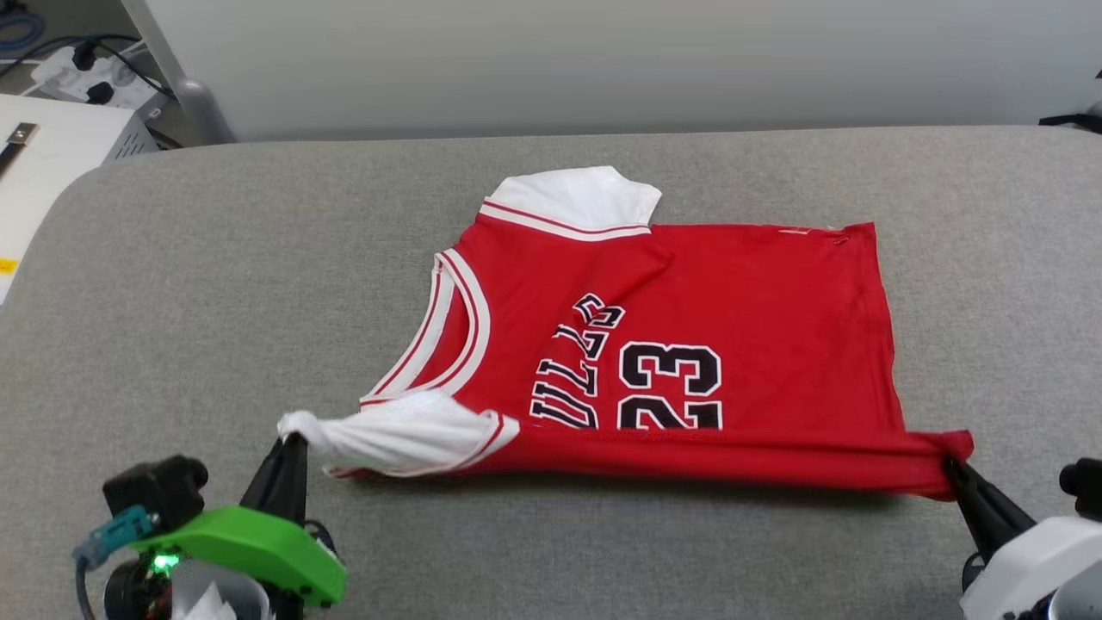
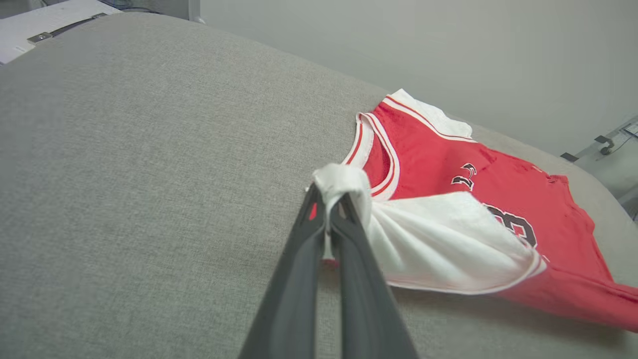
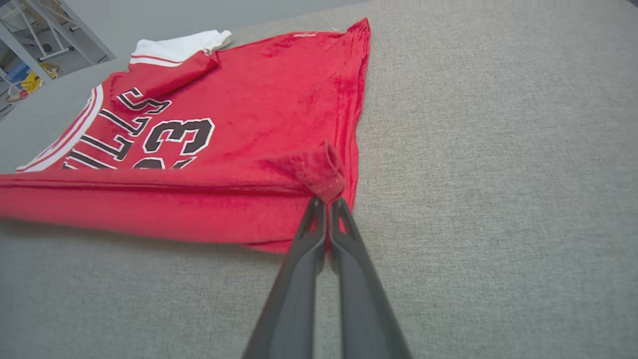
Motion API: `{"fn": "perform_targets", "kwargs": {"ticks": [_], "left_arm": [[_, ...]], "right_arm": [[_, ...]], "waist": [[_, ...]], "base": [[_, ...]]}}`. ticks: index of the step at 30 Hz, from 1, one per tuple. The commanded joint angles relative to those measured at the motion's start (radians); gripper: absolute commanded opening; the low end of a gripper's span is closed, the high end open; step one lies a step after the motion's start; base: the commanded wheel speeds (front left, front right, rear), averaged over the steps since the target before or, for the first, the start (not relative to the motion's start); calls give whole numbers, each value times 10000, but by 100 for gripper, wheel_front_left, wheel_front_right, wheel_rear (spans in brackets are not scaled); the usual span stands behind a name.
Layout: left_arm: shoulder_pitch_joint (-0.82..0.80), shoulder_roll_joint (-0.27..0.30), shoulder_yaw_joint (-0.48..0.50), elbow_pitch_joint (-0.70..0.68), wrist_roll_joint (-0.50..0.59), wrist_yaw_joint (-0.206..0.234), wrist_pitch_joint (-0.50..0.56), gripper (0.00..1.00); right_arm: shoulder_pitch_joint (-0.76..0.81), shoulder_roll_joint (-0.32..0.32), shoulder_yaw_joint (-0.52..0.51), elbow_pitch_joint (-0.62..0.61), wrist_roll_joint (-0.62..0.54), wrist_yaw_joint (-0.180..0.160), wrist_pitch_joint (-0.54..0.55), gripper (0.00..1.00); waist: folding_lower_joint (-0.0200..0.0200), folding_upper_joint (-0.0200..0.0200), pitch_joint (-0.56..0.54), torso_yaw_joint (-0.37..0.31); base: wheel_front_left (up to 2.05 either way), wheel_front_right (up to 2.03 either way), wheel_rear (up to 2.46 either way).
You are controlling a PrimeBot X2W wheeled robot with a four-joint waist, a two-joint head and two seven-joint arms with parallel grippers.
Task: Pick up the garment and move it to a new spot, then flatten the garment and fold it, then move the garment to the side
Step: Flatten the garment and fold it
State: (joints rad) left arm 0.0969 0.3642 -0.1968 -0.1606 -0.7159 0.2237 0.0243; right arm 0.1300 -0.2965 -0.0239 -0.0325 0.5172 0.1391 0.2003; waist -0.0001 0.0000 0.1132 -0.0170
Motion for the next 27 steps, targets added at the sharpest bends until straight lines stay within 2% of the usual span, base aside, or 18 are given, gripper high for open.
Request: {"fn": "perform_targets", "kwargs": {"ticks": [1, 11, 14, 15, 18, 21, 22, 23, 24, 25, 26, 27], "left_arm": [[-483, 42, -69, 165, 137, -96, 13, 0], [-2940, -294, -729, 2195, 491, -771, -88, 0], [-3327, -426, -851, 2963, 436, -998, -140, 0], [-3633, -549, -946, 3660, 365, -1211, -198, 0], [-3837, -653, -1011, 4382, 336, -1247, -175, 0], [-3968, -831, -1155, 4972, 178, -1464, -57, 0], [-3997, -872, -1188, 5124, 133, -1506, -1, 6], [-4034, -908, -1209, 5279, 96, -1546, 18, 35], [-4061, -932, -1221, 5396, 68, -1569, 37, 44], [-4078, -961, -1234, 5540, 22, -1587, 88, 71], [-4092, -991, -1217, 5629, -24, -1590, 87, 96], [-4109, -1007, -1200, 5703, -52, -1606, 49, 100]], "right_arm": [[-364, -26, -3, -14, -124, -84, 89, 0], [-2263, -205, 495, 1040, 67, -84, 22, 0], [-2696, -293, 771, 1618, 168, -84, -117, 0], [-3005, -359, 1096, 2192, 307, -84, -267, 0], [-3256, -388, 1424, 2759, 461, -84, -426, 0], [-3474, -426, 1790, 3353, 639, -84, -666, 0], [-3526, -437, 1881, 3499, 700, -84, -751, 0], [-3574, -461, 1991, 3656, 762, -84, -847, 12], [-3611, -484, 2076, 3760, 825, -84, -924, 30], [-3652, -524, 2183, 3848, 893, -84, -1072, 98], [-3679, -556, 2250, 3889, 937, -84, -1235, 100], [-3708, -594, 2327, 3914, 1000, -84, -1437, 100]], "waist": [[1, 0, 316, -94], [1, 0, 1557, -338], [1, 0, 1782, -365], [1, 0, 1921, -347], [1, 0, 1997, -334], [1, 0, 2005, -315], [1, 0, 1993, -306], [1, 0, 1964, -297], [1, 0, 1937, -286], [1, 0, 1880, -270], [1, 0, 1829, -259], [1, 0, 1767, -250]], "base": [[0, 0, 0], [0, 0, 0], [0, 0, 0], [0, 0, 0], [0, 0, 0], [0, 0, 0], [0, 0, 0], [0, 0, 0], [0, 0, 0], [0, 0, 0], [0, 0, 0], [0, 0, 0]]}}
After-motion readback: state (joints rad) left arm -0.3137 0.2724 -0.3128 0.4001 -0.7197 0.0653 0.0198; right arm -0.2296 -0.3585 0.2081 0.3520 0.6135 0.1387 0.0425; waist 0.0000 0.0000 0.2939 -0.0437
